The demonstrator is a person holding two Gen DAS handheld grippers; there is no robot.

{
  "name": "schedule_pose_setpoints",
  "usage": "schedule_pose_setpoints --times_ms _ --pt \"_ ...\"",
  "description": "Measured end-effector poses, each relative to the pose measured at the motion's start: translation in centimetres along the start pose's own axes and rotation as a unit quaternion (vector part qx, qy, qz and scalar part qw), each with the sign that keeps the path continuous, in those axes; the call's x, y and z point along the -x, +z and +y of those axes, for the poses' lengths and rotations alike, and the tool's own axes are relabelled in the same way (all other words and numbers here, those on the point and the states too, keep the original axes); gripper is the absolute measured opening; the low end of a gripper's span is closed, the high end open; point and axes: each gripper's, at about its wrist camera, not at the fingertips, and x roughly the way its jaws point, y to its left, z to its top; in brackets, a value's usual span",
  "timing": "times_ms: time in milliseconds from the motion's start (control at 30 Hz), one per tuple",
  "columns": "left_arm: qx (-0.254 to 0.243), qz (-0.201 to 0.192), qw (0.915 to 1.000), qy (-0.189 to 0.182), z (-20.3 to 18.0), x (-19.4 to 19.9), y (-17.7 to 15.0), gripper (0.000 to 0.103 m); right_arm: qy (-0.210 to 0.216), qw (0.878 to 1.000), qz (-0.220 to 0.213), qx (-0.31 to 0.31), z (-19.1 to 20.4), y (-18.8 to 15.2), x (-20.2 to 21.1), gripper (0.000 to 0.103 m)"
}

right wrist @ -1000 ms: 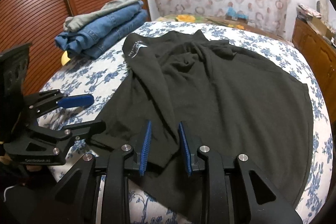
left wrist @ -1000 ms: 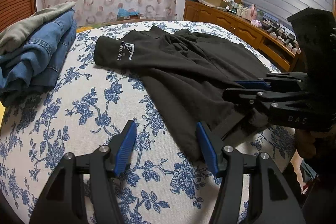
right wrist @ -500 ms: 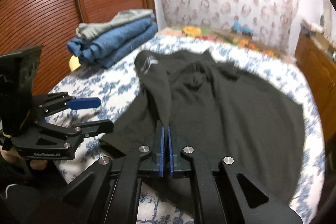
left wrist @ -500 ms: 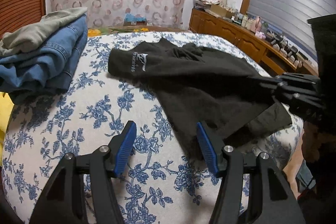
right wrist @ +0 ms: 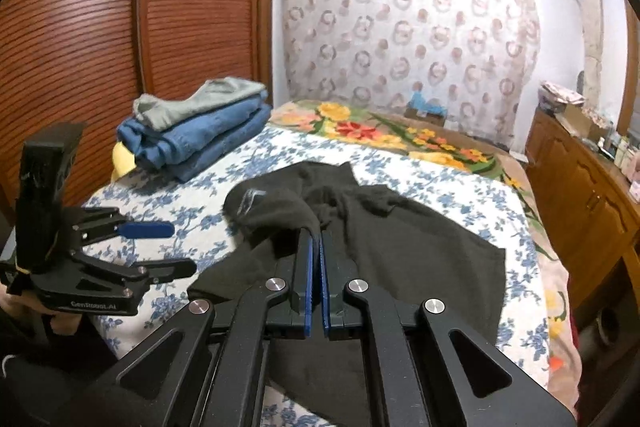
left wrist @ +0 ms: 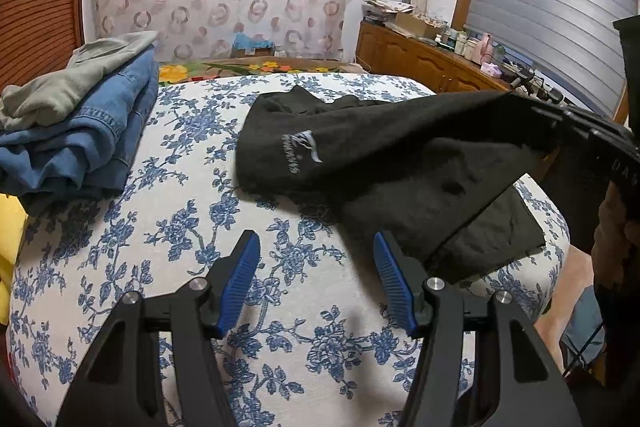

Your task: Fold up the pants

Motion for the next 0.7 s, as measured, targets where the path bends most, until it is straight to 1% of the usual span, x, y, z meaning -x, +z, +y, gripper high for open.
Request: schedule_pose_setpoints --times_ms 200,467,567,700 --pt "-0.004 -0.002 1.0 -0.006 -0.5 0.0 0.3 0.059 -0.025 1.0 -0.012 0.002 -1.2 -0.3 1.9 0.001" --pt "-0.029 -0.004 0.9993 -0.021 -2.4 -0.7 1.6 0.059 -0.058 0.998 -0.015 -0.013 -3.2 -1.8 3.7 0.001" --pt "-0.029 0.0 0.9993 -0.022 -2.7 -1.2 1.6 0.059 -0.056 0.998 -0.007 -0.024 -4.0 -2.5 3.7 0.001" --pt "-0.031 0.014 0.9992 -0.02 -3.1 -2.1 1.1 0.059 -0.04 0.998 0.007 -0.04 -4.7 -3.7 2.8 0.001"
